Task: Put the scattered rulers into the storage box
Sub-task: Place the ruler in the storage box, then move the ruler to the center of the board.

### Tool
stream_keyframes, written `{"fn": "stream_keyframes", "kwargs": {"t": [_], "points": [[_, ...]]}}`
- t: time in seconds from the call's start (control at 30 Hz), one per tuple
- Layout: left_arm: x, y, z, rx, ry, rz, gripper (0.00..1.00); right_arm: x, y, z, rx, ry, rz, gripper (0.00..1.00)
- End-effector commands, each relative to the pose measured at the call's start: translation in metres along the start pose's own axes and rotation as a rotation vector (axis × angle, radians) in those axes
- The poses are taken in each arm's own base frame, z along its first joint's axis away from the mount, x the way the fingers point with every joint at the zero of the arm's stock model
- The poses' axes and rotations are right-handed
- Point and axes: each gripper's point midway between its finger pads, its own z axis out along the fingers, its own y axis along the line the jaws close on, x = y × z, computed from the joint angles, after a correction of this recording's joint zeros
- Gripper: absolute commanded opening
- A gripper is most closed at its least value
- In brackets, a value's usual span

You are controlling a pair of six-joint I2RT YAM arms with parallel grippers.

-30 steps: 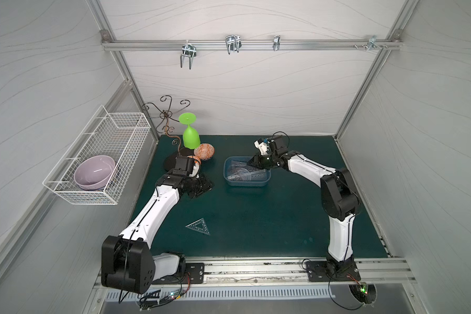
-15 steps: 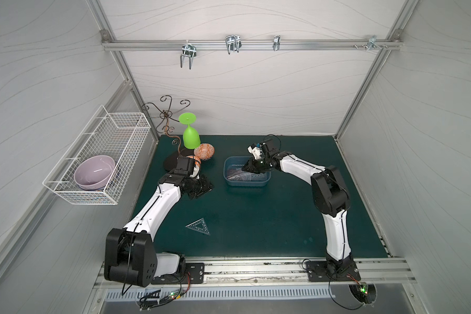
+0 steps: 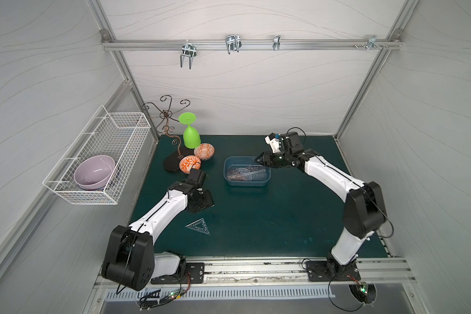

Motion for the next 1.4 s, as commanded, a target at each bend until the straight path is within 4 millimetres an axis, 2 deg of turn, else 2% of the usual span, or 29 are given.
{"fn": "stream_keyframes", "kwargs": {"t": [0.0,0.1,0.23,0.67,0.8,1.03,1.37], "points": [[0.007,0.017,0.005,-0.077,-0.038,-0.057,0.58,0.049,0.007,0.008,-0.039,0.085,0.013,0.47],[0.012,0.020,0.012,-0.086,-0.054,-0.068,0.58,0.069,0.011,0.001,-0.066,0.102,0.019,0.46],[0.017,0.023,0.024,-0.087,-0.051,-0.075,0.58,0.080,0.010,-0.008,-0.067,0.102,0.012,0.45],[0.038,0.019,0.049,-0.095,0.015,-0.064,0.53,0.074,0.004,-0.014,-0.108,0.086,0.042,0.36],[0.043,0.023,0.049,-0.116,0.019,-0.059,0.52,0.072,0.001,-0.015,-0.112,0.080,0.052,0.35],[0.040,0.033,0.030,-0.139,-0.049,-0.055,0.52,0.072,0.001,-0.013,-0.127,0.083,0.060,0.35],[0.048,0.029,0.050,-0.123,0.010,-0.055,0.50,0.069,0.004,-0.014,-0.139,0.079,0.059,0.32]]}}
